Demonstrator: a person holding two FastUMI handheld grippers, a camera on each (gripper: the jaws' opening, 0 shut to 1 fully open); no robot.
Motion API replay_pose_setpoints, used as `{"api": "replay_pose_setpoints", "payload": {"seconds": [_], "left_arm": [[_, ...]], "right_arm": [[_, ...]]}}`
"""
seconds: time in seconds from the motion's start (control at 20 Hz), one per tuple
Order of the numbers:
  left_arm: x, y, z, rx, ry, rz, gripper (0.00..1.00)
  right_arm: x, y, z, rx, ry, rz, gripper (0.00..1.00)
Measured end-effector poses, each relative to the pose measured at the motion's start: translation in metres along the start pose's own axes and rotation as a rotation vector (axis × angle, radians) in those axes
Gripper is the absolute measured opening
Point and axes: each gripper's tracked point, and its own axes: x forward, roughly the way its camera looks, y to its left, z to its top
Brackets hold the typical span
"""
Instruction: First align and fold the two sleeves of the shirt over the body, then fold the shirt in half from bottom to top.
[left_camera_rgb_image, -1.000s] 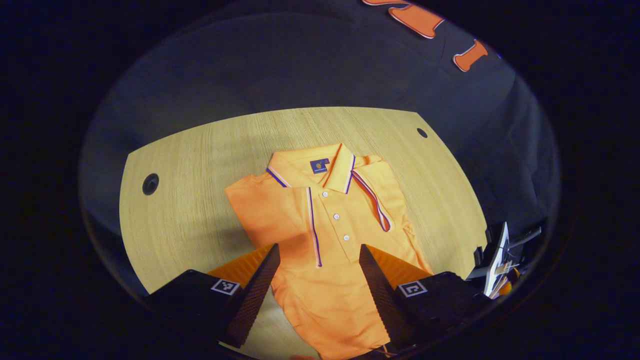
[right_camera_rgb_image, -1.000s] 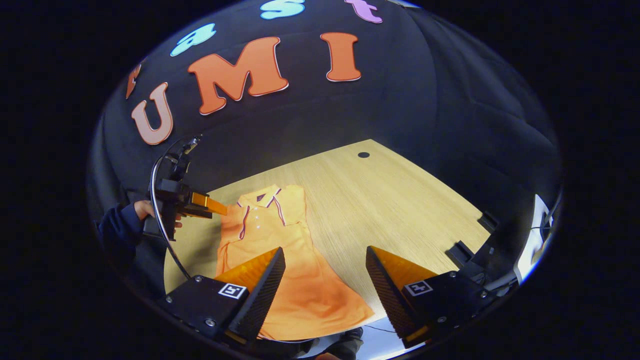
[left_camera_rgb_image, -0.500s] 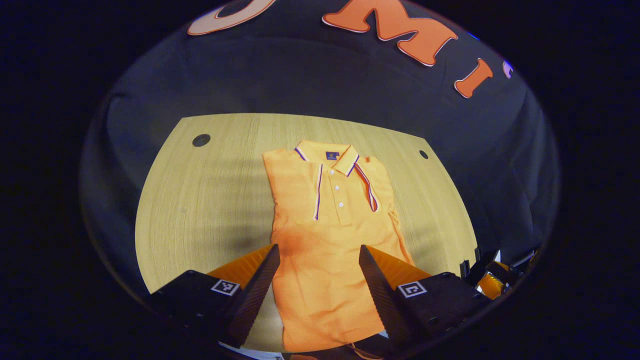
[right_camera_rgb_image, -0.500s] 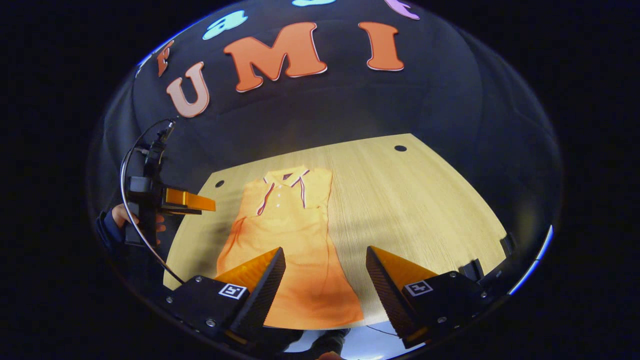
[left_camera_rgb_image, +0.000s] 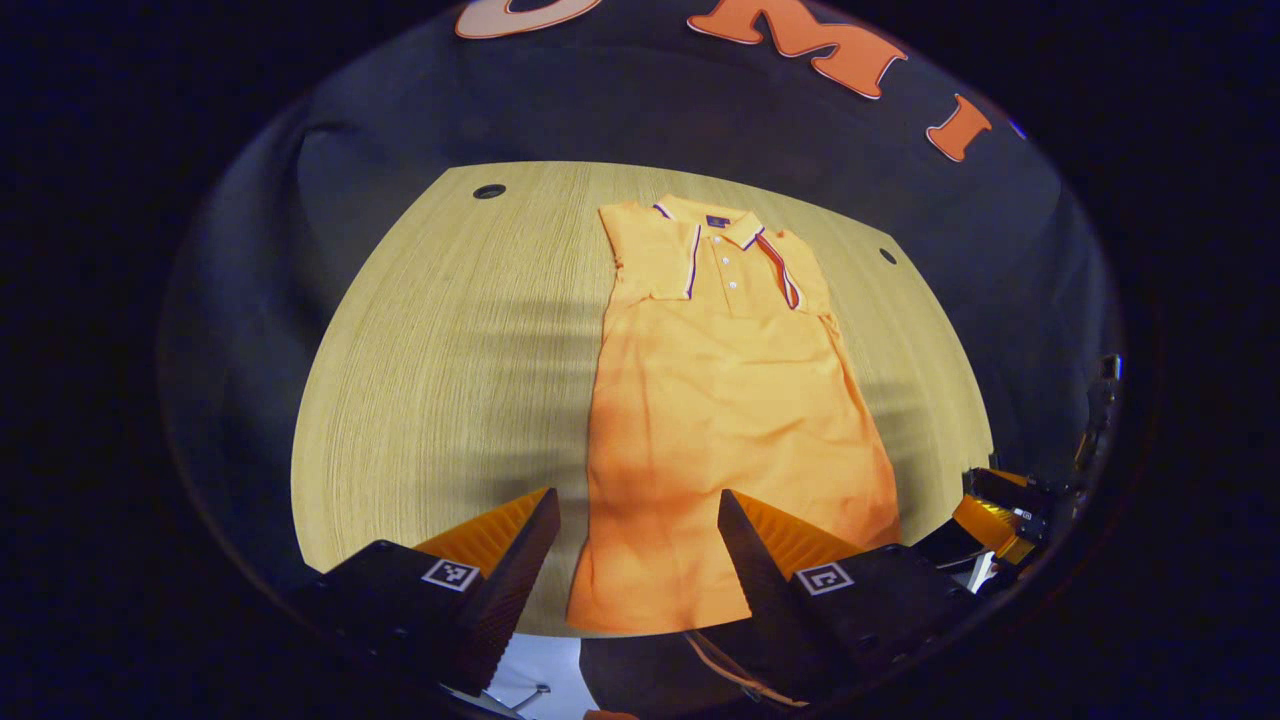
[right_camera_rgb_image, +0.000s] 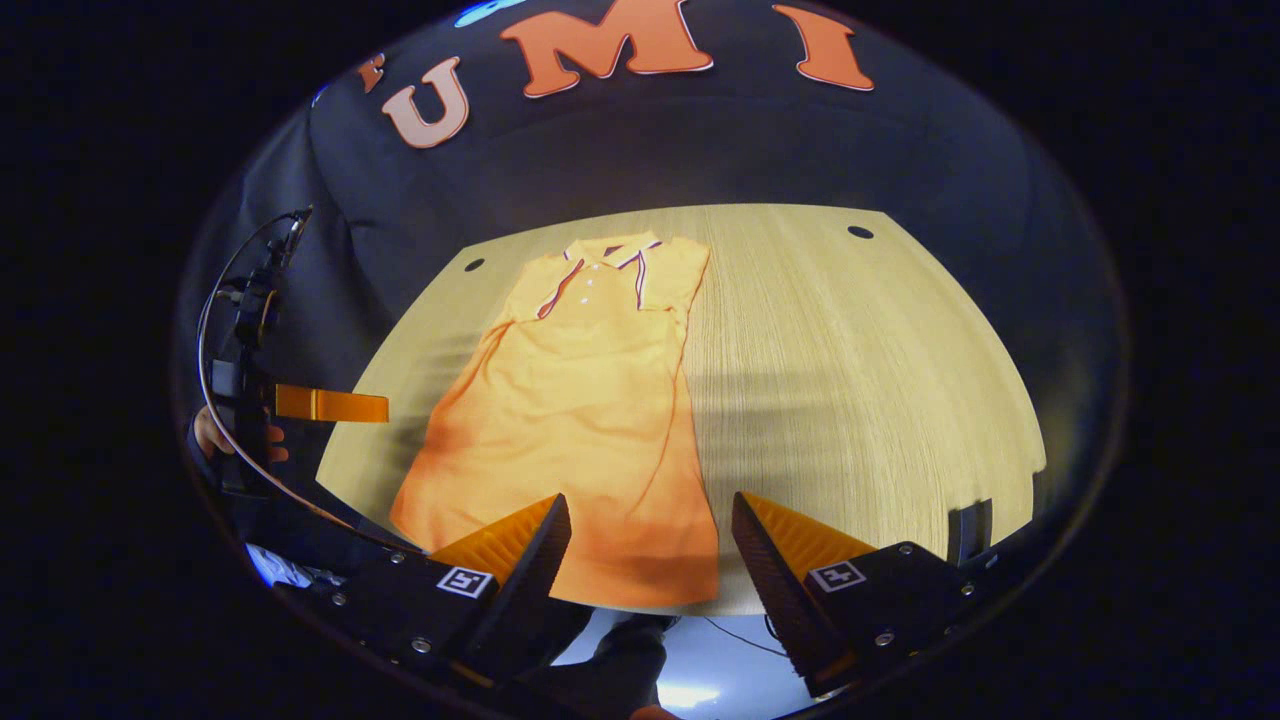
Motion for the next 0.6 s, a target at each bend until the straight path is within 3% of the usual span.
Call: {"api": "replay_pose_setpoints", "payload": {"seconds": [0.35,0.6], "left_arm": [[0.006,-0.002,-0.055,0.084,0.066,0.028,0.96],[0.024,0.000,-0.099,0.076,0.166,0.031,0.99]], "right_arm": [[0.020,-0.010,-0.033,-0.030,0.097,-0.010,0.99],[0.032,-0.013,-0.054,-0.043,0.161,-0.021,0.99]]}}
